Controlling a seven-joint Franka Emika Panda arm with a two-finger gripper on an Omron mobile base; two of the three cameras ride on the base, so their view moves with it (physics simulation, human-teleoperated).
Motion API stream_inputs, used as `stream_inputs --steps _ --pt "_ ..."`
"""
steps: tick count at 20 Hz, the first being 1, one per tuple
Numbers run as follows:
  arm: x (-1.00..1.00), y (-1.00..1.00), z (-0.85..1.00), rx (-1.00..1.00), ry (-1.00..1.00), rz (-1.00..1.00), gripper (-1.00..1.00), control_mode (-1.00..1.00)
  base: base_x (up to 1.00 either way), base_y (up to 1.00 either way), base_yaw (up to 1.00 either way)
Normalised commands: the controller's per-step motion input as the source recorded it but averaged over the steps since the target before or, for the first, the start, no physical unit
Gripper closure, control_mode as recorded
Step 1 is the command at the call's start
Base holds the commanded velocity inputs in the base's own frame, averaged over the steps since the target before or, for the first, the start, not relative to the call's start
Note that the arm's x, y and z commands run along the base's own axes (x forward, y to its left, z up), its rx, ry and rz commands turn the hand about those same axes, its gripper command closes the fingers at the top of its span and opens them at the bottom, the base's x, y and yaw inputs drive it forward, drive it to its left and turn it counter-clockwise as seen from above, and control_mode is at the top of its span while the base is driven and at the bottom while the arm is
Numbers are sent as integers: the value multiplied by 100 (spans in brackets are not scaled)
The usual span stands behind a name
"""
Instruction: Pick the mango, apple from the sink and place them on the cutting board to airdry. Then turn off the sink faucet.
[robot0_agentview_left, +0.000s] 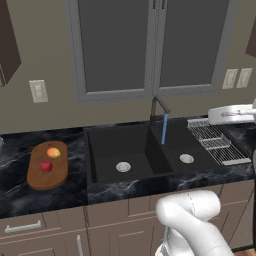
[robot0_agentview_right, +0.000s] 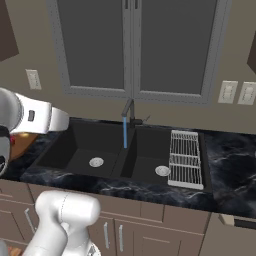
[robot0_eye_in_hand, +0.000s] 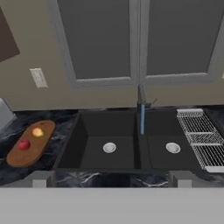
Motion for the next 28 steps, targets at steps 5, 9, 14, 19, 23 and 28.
stream_inputs --steps 5,9,14,19,23,28 --pt "-10 -35 0 -14 0 -10 -100 -100 0 0 0" --pt "-2 -28 0 -6 0 -11 -100 -100 0 0 0" --pt "1 -28 0 0 9 -5 -100 -100 0 0 0" --pt "0 -11 -11 0 1 0 -100 -100 0 0 0" --pt "0 -7 -23 0 0 0 -100 -100 0 0 0" --pt "0 -6 -29 0 0 0 -100 -100 0 0 0"
